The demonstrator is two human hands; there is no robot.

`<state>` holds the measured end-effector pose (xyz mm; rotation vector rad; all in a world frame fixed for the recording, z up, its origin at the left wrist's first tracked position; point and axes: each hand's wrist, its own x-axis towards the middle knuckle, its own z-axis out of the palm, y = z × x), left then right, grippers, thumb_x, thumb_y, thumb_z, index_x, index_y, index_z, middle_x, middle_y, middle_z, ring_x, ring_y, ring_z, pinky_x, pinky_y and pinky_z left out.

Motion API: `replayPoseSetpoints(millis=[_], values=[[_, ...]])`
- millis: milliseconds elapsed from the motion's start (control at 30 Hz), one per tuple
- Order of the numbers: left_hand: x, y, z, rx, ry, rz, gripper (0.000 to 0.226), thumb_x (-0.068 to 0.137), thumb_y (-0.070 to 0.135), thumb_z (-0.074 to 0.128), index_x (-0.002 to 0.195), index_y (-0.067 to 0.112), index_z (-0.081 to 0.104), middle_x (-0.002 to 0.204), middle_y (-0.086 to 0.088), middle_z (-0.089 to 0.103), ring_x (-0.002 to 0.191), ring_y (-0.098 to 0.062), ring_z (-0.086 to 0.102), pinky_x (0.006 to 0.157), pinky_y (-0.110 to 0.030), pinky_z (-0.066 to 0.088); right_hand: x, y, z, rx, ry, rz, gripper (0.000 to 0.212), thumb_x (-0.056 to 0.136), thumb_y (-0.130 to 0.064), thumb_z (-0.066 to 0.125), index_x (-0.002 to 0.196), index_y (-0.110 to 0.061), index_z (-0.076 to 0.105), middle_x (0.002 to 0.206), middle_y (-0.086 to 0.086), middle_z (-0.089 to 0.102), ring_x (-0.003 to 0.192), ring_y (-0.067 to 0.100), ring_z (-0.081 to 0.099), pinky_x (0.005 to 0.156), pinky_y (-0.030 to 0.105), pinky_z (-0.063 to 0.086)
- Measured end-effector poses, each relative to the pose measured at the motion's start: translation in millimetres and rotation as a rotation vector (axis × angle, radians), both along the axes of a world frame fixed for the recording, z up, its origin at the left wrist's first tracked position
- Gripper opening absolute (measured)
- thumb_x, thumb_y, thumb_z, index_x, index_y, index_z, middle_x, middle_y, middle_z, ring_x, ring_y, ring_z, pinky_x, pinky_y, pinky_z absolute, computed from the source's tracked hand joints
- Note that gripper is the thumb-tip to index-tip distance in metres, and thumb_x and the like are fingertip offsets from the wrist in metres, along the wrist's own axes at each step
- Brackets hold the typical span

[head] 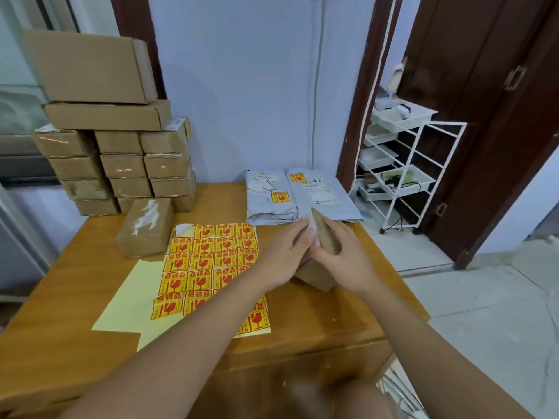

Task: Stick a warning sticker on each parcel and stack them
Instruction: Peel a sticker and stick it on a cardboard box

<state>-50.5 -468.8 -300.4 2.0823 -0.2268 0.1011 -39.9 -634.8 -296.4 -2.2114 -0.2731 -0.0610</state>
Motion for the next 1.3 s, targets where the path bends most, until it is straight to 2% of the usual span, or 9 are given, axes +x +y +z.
replayPoseSetpoints(millis=[133, 233, 300, 500, 667, 833, 1000, 1200, 1300], values=[[-6, 2, 2, 0.004, -0.023, 0.034, 0.062, 0.104, 0.054, 0.048, 0.159, 0.029, 0.031, 0.164, 0.01, 0.032, 0.148, -0.012, 0.034, 0.119, -0.038, 0.037, -11, -1, 0, 0.409, 0.091, 0.023, 0.052, 0.097, -0.039, 0.063, 0.145, -0.041, 0.043, 0.137, -0.02, 0.053, 0.12, -0.003, 0.052, 0.086, 0.017, 0.046], [-14, -3, 2, -0.09, -0.014, 0.104, 0.076, 0.099, 0.058, 0.056, 0.161, 0.038, 0.016, 0.166, 0.012, 0.027, 0.147, -0.013, 0.036, 0.115, -0.043, 0.043, -17, 4, -5, 0.497, 0.105, 0.047, 0.06, 0.095, -0.047, 0.057, 0.151, -0.04, 0.039, 0.14, -0.021, 0.056, 0.121, -0.006, 0.054, 0.101, 0.027, 0.047], [-19, -6, 3, -0.161, 0.003, 0.125, 0.077, 0.101, 0.049, 0.058, 0.162, 0.036, 0.013, 0.163, 0.012, 0.033, 0.143, -0.012, 0.04, 0.116, -0.04, 0.042, -20, 8, -12, 0.482, 0.116, 0.071, 0.062, 0.092, -0.052, 0.047, 0.152, -0.042, 0.036, 0.141, -0.024, 0.056, 0.13, -0.005, 0.05, 0.111, 0.033, 0.04], [-31, -7, -5, -0.14, 0.017, 0.166, 0.08, 0.102, 0.039, 0.059, 0.164, 0.031, 0.009, 0.163, 0.01, 0.035, 0.145, -0.013, 0.038, 0.119, -0.038, 0.036, -36, 13, -24, 0.422, 0.11, 0.104, 0.045, 0.108, -0.033, 0.03, 0.152, -0.039, 0.037, 0.134, -0.039, 0.052, 0.132, -0.013, 0.042, 0.105, 0.011, 0.032], [-39, -7, -13, -0.143, 0.067, 0.16, 0.079, 0.104, 0.033, 0.057, 0.164, 0.028, 0.006, 0.165, 0.009, 0.03, 0.148, -0.012, 0.032, 0.114, -0.025, 0.03, -40, 13, -35, 0.351, 0.117, 0.135, 0.048, 0.105, -0.035, 0.029, 0.152, -0.037, 0.038, 0.139, -0.031, 0.053, 0.129, -0.016, 0.042, 0.1, 0.004, 0.031], [-42, -3, -15, -0.175, 0.11, 0.143, 0.081, 0.104, 0.041, 0.054, 0.164, 0.034, 0.001, 0.166, 0.012, 0.029, 0.15, -0.013, 0.032, 0.121, -0.038, 0.032, -42, 14, -30, 0.306, 0.112, 0.127, 0.057, 0.099, -0.047, 0.029, 0.154, -0.036, 0.037, 0.144, -0.025, 0.052, 0.134, -0.009, 0.042, 0.11, 0.018, 0.032], [-58, 12, -4, -0.265, 0.16, 0.033, 0.072, 0.102, 0.052, 0.052, 0.159, 0.05, 0.008, 0.146, 0.034, 0.039, 0.133, 0.004, 0.041, 0.108, -0.022, 0.033, -54, 11, -11, 0.237, 0.045, 0.088, 0.04, 0.109, -0.038, 0.039, 0.145, -0.05, 0.029, 0.131, -0.046, 0.038, 0.125, -0.02, 0.039, 0.096, 0.003, 0.03], [-83, 23, -2, -0.204, 0.145, -0.026, 0.062, 0.091, 0.071, 0.038, 0.145, 0.064, 0.008, 0.134, 0.05, 0.023, 0.136, 0.008, 0.023, 0.112, -0.023, 0.023, -55, 18, 2, -0.263, -0.227, 0.026, 0.082, 0.087, -0.077, 0.039, 0.158, -0.04, 0.02, 0.164, -0.011, 0.021, 0.149, 0.012, 0.023, 0.112, 0.041, 0.039], [-87, 24, -3, -0.17, 0.15, -0.044, 0.071, 0.091, 0.073, 0.029, 0.156, 0.056, 0.009, 0.144, 0.04, 0.017, 0.136, 0.007, 0.017, 0.111, -0.023, 0.019, -58, 33, 7, -0.475, -0.213, 0.043, 0.087, 0.082, -0.075, 0.045, 0.158, -0.041, 0.019, 0.168, -0.006, 0.011, 0.151, 0.022, 0.02, 0.107, 0.047, 0.042]])
